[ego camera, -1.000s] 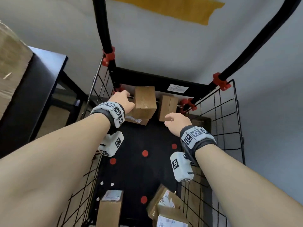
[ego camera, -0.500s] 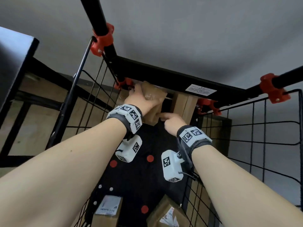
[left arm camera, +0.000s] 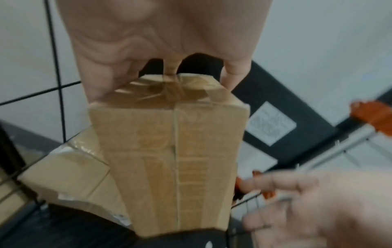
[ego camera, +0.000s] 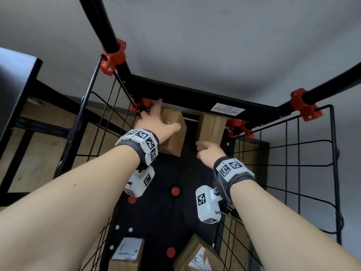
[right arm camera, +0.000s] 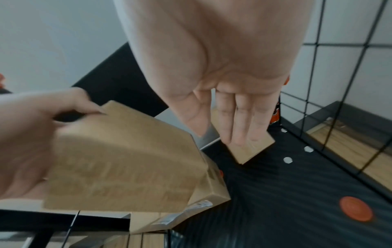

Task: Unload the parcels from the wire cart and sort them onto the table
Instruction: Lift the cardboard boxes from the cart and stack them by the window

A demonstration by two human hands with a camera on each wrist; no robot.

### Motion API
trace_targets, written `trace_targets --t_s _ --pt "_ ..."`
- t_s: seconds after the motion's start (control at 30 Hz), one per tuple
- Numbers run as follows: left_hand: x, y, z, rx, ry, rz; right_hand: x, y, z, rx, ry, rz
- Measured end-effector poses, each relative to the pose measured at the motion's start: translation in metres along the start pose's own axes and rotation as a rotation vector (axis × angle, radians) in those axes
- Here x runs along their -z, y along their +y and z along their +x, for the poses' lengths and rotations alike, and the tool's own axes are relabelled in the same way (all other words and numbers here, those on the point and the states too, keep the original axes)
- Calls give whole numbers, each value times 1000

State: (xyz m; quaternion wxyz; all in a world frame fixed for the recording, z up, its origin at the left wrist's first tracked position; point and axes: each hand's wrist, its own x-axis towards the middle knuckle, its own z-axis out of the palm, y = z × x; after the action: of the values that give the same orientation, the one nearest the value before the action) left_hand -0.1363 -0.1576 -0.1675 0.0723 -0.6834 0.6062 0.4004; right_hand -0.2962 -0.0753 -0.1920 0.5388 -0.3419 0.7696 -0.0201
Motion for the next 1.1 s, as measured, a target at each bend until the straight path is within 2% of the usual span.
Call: trace_targets --t_s 0.1,0.27,0.33,0.43,0.57,0.63,0.77,0.83,0.9,1.03,1.1 --pt "12 -2 -8 110 -63 -241 4 10 -17 -58 75 4" --pt "37 4 -34 253 -212 -675 8 13 -52 -71 144 182" --pt "46 5 -43 266 -264 -738 12 6 -71 -30 161 264" --pt "59 9 -67 258 -319 -782 20 -6 -103 16 151 508" --pt "76 20 -105 175 -383 -825 27 -16 -149 48 189 665" --pt "84 27 -119 118 -366 -803 29 -15 -172 88 235 626" --pt "99 33 -154 53 -461 -806 41 -13 -228 250 432 182" --pt "107 30 -169 31 -461 -819 48 -14 -253 341 465 108" --pt "117 28 -190 21 -444 -865 49 -21 -278 409 426 112" --pt "138 16 -236 -70 -250 -902 40 -32 -322 516 377 255" --pt "152 5 -261 -126 -203 -978 25 -35 -342 556 356 338"
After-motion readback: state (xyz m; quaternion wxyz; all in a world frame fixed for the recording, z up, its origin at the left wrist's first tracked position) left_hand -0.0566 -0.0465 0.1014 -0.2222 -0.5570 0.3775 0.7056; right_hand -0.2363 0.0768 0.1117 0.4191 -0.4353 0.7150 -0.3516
